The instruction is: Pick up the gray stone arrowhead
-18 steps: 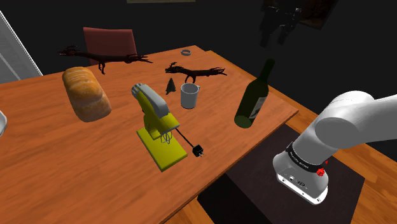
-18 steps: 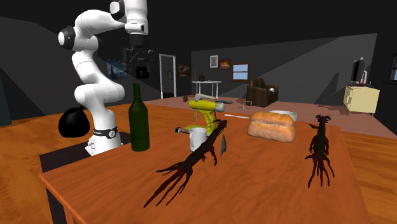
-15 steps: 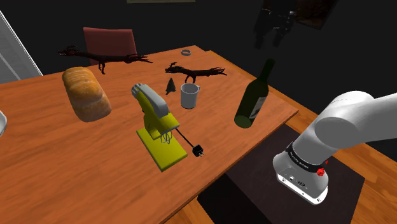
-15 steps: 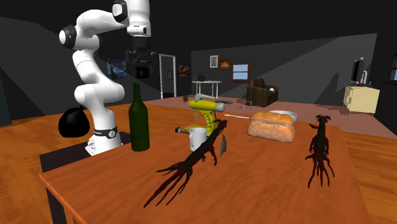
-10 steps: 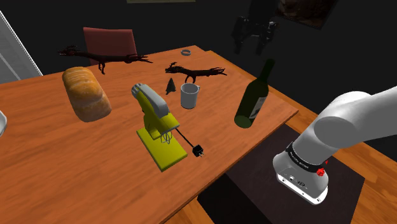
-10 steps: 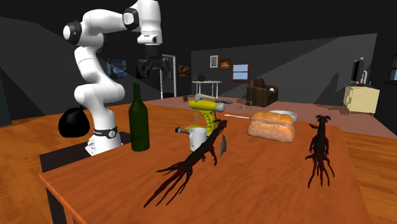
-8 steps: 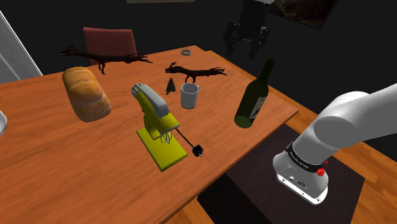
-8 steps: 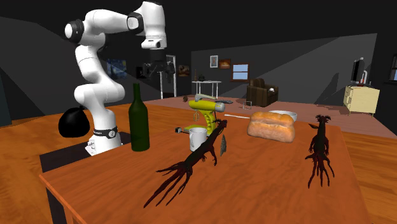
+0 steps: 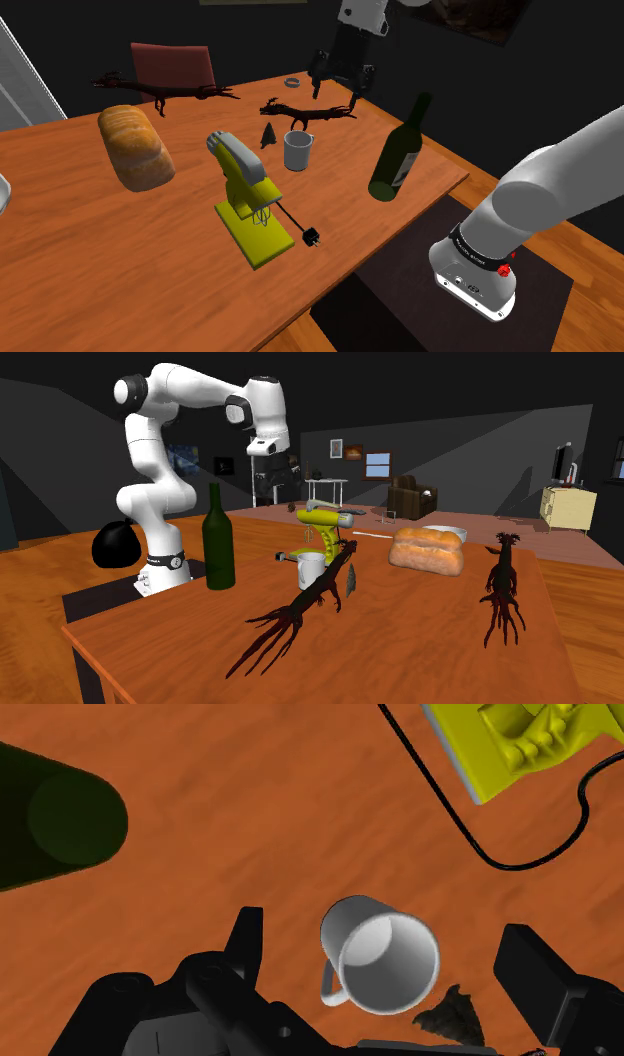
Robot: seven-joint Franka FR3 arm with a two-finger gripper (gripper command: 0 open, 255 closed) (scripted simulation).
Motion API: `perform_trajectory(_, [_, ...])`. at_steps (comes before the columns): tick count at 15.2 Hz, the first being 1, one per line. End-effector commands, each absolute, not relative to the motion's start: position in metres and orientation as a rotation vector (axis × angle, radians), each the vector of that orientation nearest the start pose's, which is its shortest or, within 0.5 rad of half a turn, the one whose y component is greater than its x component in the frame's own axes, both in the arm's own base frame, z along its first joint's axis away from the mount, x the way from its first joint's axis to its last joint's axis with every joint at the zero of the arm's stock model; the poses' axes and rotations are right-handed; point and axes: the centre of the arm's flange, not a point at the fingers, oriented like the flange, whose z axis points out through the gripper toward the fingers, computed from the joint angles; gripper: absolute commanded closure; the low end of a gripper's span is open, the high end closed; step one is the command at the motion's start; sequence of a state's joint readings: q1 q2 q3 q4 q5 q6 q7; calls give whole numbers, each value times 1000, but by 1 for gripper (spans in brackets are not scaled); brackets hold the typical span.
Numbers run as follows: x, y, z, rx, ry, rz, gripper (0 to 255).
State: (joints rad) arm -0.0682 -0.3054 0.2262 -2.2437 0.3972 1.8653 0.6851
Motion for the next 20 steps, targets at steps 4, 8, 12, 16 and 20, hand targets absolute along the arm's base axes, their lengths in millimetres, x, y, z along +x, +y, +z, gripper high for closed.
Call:
perform_trajectory(4, [492,116,447,-2554,1165,328,0])
perform_trajectory(8, [531,120,415,-2415,1322,364,0])
perform_trajectory(12, [569,121,382,-2267,1469,397,0])
perform_trajectory(16, [605,118,348,-2111,1604,428,0])
perform_trajectory(20, [640,112,312,-1948,1728,455,0])
